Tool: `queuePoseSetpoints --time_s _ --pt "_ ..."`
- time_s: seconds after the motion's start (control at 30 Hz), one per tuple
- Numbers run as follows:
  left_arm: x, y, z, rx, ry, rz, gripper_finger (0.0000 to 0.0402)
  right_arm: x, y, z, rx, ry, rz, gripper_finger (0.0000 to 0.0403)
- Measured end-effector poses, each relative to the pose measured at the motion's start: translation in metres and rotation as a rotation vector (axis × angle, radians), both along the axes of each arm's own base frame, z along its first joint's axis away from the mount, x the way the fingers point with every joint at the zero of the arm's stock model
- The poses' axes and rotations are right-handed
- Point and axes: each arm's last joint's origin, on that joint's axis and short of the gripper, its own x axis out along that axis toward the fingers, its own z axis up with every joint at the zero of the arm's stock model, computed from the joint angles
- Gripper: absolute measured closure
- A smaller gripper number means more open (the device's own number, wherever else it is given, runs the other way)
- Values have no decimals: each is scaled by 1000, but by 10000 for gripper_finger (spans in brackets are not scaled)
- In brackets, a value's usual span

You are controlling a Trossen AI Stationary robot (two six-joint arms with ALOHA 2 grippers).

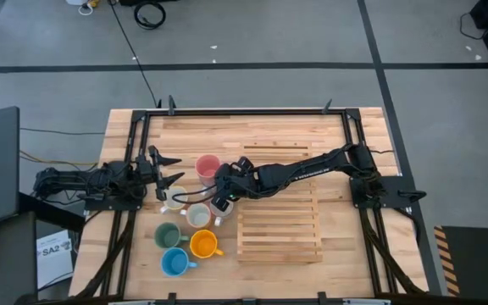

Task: Place coffee mugs
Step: Put the pink mug on the shelf

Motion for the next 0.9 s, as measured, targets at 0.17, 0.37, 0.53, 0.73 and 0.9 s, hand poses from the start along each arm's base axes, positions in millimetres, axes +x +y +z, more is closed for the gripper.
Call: queuePoseSetpoints --time_s 0.17,0.37,0.53,0.73,0.9 --pt "0 0 0 0 0 0 178 0 0 0 2 -6 1 349" --pt "0 0 0 0 0 0 178 1 0 1 5 -18 1 341" --pt "0 0 0 0 0 0 178 4 0 3 4 -53 -3 341" --pt "0 0 0 0 0 0 178 4 0 6 -1 -69 2 349" --pt "0 0 0 0 0 0 178 2 0 12 -12 -87 -10 348"
